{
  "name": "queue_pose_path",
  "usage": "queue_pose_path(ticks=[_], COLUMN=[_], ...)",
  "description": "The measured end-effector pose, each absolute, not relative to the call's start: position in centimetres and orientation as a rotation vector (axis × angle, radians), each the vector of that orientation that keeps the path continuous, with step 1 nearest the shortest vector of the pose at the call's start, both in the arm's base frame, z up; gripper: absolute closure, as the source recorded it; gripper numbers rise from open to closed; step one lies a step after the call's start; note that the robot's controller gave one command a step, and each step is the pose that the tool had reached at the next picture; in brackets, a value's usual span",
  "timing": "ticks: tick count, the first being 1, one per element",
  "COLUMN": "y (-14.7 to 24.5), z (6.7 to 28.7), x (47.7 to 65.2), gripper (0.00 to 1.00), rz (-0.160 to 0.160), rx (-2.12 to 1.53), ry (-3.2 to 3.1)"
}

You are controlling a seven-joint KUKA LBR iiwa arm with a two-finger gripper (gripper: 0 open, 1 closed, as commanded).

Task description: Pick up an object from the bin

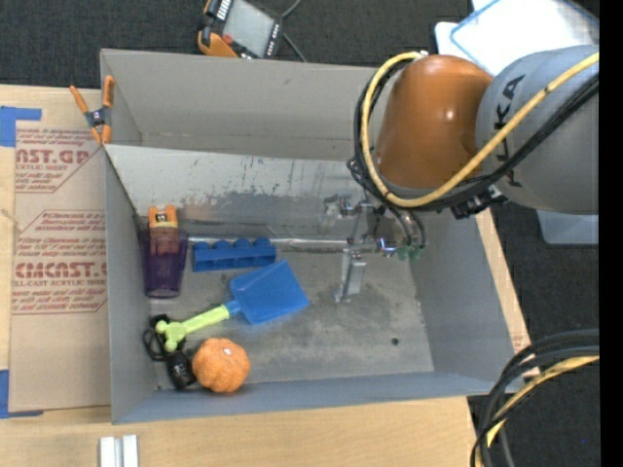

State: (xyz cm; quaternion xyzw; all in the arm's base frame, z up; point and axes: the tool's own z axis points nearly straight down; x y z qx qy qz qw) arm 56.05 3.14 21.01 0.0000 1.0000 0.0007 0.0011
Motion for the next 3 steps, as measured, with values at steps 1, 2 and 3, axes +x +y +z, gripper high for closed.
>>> queue_pose_path(ticks=[1,2,3], y=[3.1,4.5,7.5], z=[21.0,18.0,15.2], x=[56.0,54.9,52.8], gripper=[0.00,0.00,0.00], rz=[0.002,0.002,0.005], rx=[0.000,-0.204,-0.082], ry=[3.139,3.132,3.140])
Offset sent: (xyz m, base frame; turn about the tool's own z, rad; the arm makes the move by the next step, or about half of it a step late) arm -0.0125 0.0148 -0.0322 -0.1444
